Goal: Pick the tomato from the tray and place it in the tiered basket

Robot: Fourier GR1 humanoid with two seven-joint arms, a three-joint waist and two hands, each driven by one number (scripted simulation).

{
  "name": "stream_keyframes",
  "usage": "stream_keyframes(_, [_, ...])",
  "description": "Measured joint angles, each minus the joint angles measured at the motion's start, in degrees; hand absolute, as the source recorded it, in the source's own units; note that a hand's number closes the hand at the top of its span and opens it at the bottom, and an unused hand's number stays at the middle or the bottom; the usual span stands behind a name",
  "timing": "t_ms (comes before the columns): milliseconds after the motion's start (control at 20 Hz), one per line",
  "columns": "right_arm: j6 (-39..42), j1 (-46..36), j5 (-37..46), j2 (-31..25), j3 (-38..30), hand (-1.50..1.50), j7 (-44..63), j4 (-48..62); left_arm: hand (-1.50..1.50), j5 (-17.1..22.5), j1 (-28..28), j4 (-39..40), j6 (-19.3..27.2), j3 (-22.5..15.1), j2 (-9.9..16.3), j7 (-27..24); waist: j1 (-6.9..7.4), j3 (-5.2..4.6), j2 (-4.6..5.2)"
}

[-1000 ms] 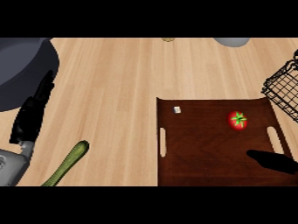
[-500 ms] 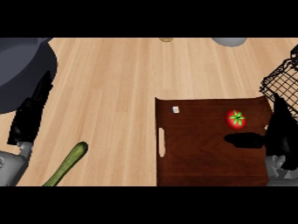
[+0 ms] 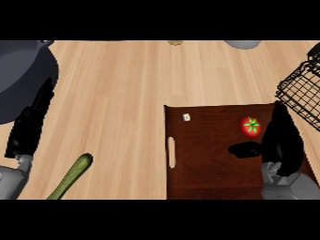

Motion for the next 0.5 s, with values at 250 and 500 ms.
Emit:
stream_keyframes(250, [2.72,-1.6,5.48,3.4,-0.91,-1.5,0.09,1.68,0.0,-0.32,0.53,0.03,-0.62,1.07,-0.47,-0.3,-0.04,0.02,0.0])
stream_keyframes(500, [4.95,-2.45,9.4,7.2,-2.53,-1.5,-0.95,4.3,0.0,-1.25,0.61,-0.55,-0.82,1.5,-1.23,0.71,-0.12,0.04,0.02])
